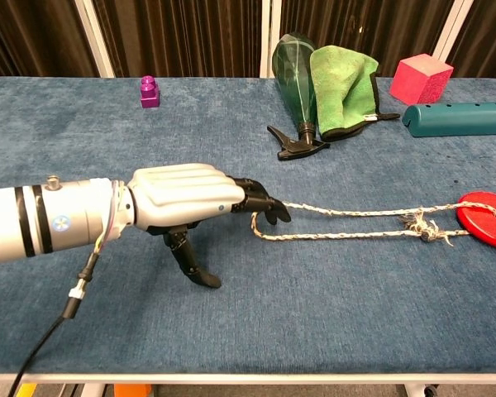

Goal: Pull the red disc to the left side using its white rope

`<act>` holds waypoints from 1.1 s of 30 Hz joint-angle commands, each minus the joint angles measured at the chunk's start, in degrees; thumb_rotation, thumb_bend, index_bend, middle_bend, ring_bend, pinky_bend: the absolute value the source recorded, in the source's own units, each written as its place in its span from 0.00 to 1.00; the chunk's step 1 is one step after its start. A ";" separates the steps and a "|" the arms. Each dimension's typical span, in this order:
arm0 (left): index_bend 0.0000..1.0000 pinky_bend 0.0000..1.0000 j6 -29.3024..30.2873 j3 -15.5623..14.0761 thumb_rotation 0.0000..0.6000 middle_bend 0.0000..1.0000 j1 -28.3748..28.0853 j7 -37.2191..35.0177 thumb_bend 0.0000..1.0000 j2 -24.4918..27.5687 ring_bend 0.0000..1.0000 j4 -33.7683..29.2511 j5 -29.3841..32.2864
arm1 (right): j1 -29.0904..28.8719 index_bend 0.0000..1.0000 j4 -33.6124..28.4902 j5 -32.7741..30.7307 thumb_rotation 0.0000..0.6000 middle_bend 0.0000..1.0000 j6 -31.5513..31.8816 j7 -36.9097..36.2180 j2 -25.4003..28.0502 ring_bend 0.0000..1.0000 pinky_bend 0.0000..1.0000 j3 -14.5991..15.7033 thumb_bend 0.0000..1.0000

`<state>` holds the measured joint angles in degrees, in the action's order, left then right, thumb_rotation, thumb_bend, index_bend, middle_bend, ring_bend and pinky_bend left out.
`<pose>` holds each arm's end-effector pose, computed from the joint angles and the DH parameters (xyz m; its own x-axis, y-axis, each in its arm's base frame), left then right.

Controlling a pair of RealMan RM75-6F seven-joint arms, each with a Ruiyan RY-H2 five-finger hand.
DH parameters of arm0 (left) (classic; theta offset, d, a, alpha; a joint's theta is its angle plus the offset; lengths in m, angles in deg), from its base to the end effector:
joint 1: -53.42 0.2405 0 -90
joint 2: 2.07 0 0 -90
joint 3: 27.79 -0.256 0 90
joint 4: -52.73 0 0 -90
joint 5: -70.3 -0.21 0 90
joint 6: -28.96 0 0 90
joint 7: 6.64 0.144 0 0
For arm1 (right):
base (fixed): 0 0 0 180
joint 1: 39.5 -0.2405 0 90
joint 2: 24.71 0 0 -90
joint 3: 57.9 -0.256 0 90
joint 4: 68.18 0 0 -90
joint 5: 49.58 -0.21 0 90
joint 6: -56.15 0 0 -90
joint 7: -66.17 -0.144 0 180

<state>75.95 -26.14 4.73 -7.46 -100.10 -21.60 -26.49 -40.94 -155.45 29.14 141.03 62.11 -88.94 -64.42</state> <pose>-0.1015 0.2869 -0.0993 0.6008 0.3145 0.7349 0.5757 -0.8081 -0.1248 -0.3497 -0.1737 0.1850 0.3974 0.0502 0.9163 -0.9068 0.1746 0.3838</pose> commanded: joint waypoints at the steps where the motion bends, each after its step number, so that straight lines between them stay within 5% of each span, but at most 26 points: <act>1: 0.15 0.22 0.11 -0.47 1.00 0.32 -0.11 0.76 0.13 0.28 0.08 -0.34 0.48 | 0.02 0.00 0.08 0.05 1.00 0.00 -0.03 -0.03 -0.04 0.00 0.00 0.00 0.24; 13: 0.15 0.21 0.43 -1.78 1.00 0.60 0.82 8.03 0.14 8.05 0.11 -7.88 3.39 | -0.22 0.00 -0.23 0.02 1.00 0.00 -0.42 0.81 -0.41 0.00 0.00 -0.09 0.24; 25: 0.16 0.20 2.45 -2.61 1.00 0.83 3.84 16.09 0.18 14.52 0.37 -13.75 7.88 | -0.58 0.00 -0.63 0.25 1.00 0.00 -1.00 1.72 -0.88 0.00 0.00 0.07 0.24; 29: 0.32 0.28 5.81 -2.49 1.00 0.90 5.79 18.66 0.28 14.69 0.54 -13.23 8.50 | -0.65 0.00 -0.99 0.33 1.00 0.00 -1.08 2.07 -0.81 0.00 0.00 0.12 0.24; 33: 0.59 0.56 9.74 -2.14 1.00 0.95 8.17 19.61 0.35 15.37 0.72 -12.81 9.33 | -0.82 0.00 -1.26 0.35 1.00 0.00 -1.38 2.36 -0.79 0.00 0.00 0.16 0.24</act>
<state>84.06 -28.46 11.65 11.50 -85.23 -34.71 -17.67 -41.73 -156.67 29.49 139.70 64.42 -89.72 -64.28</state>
